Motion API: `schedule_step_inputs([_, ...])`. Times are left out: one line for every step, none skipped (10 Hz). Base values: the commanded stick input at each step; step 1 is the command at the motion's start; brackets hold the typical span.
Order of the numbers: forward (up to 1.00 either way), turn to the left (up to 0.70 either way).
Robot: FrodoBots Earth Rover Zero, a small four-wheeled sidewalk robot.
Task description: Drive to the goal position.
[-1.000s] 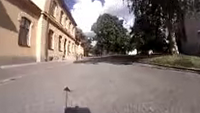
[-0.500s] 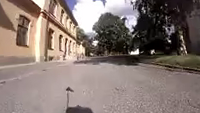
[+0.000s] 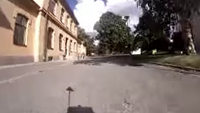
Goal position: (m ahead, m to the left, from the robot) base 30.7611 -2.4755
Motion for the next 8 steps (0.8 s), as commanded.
schedule_step_inputs([1.00,0.00])
schedule_step_inputs([1.00,0.00])
schedule_step_inputs([1.00,0.00])
schedule_step_inputs([1.00,0.00])
schedule_step_inputs([1.00,0.00])
schedule_step_inputs([1.00,0.00])
schedule_step_inputs([1.00,0.00])
schedule_step_inputs([1.00,0.00])
